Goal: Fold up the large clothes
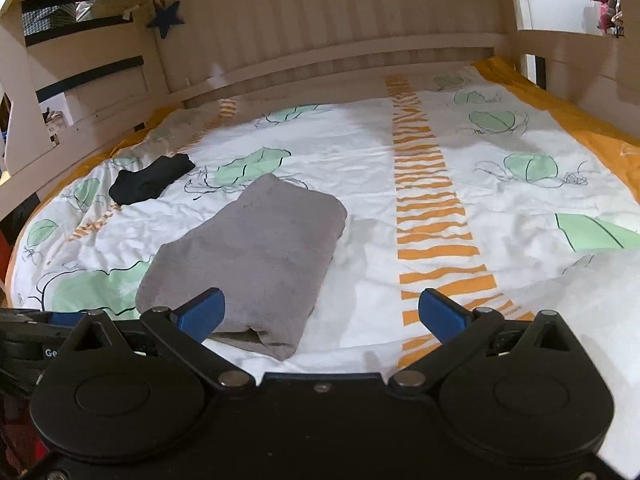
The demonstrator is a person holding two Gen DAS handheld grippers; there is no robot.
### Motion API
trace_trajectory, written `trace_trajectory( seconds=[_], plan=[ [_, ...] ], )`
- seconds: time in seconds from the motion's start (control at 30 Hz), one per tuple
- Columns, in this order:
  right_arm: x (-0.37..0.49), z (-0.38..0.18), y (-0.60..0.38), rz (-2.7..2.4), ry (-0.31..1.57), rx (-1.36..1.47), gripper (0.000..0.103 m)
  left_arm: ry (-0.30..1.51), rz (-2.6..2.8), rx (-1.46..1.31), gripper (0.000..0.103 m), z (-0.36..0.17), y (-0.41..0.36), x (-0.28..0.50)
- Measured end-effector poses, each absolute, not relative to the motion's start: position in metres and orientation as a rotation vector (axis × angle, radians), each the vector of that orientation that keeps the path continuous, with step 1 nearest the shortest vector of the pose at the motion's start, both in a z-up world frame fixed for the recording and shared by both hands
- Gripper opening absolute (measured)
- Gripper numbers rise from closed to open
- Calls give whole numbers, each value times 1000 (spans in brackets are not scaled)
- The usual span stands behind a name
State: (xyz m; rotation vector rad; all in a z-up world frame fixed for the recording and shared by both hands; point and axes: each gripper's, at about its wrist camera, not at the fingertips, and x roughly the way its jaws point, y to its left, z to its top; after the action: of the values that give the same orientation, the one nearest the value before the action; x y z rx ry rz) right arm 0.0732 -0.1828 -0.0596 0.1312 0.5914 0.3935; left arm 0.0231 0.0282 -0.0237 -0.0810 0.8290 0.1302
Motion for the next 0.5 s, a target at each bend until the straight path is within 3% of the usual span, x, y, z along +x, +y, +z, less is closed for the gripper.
trace_trajectory(
  seconds=[0.5],
  plan=[
    [72, -55, -170, 408, 581, 57, 103, 803, 149, -64, 87, -15, 27, 22]
  ],
)
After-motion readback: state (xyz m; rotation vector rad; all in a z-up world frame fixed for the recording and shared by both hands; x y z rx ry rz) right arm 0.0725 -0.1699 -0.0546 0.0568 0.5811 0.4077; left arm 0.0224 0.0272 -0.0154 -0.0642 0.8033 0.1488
